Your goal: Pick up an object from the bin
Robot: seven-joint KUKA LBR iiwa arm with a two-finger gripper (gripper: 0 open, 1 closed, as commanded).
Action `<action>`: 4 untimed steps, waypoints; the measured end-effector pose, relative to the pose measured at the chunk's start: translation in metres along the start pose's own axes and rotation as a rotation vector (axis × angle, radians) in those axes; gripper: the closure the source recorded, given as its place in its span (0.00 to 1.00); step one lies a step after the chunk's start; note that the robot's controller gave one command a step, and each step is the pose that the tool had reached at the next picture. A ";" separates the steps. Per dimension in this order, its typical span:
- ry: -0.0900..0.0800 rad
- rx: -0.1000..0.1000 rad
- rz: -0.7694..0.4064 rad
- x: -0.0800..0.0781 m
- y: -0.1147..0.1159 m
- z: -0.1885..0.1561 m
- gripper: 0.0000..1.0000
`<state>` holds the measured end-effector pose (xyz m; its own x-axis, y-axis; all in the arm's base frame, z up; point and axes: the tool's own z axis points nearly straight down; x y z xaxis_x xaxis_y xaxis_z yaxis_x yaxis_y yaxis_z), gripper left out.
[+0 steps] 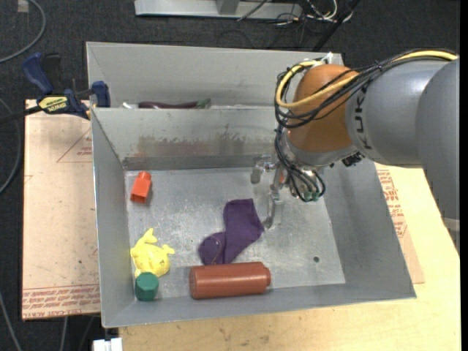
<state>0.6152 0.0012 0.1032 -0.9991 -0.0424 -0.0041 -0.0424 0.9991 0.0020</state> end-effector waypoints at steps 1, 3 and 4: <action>-0.001 0.002 0.121 0.009 0.018 0.021 0.00; -0.003 -0.002 -0.180 0.017 0.060 0.032 1.00; -0.007 -0.003 -0.216 0.014 0.063 -0.075 1.00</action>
Offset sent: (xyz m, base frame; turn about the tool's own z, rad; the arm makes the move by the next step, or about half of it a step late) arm -0.0203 0.0581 -0.0332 -0.1790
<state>0.5986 0.0631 0.1782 -0.9667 -0.2558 -0.0119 -0.2559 0.9667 0.0034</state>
